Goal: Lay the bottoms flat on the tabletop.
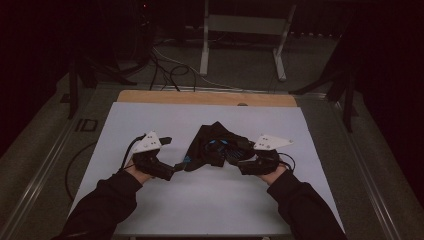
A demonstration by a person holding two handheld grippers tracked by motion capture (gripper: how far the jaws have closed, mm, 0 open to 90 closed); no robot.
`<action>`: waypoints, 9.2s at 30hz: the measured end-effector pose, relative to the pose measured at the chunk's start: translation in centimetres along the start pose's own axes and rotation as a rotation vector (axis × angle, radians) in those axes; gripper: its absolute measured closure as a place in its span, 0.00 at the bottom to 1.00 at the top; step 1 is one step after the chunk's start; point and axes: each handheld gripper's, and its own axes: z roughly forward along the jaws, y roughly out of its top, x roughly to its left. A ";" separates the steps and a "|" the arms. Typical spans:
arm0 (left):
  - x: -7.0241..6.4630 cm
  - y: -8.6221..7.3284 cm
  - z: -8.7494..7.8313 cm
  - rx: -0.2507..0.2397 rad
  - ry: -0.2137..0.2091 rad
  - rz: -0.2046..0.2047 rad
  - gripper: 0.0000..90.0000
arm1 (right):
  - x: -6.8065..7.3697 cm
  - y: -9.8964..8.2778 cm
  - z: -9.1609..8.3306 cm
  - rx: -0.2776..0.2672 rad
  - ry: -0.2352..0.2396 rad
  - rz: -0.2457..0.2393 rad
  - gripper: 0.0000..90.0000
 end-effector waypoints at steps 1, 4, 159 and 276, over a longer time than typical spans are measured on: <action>0.2 -0.2 0.3 -0.002 -0.003 -0.017 0.00 | 0.0 -0.3 0.4 0.008 0.006 0.002 0.37; 0.5 -0.6 1.1 0.009 -0.012 -0.041 0.00 | 0.3 -1.3 1.7 0.042 0.002 0.002 0.44; 1.4 -1.9 3.4 0.268 -0.008 -0.073 0.23 | -2.8 -3.0 -0.2 0.171 -0.033 0.043 0.26; 2.2 -2.4 0.5 0.236 0.068 -0.112 0.30 | -3.1 -6.4 -8.8 0.182 -0.110 0.230 0.18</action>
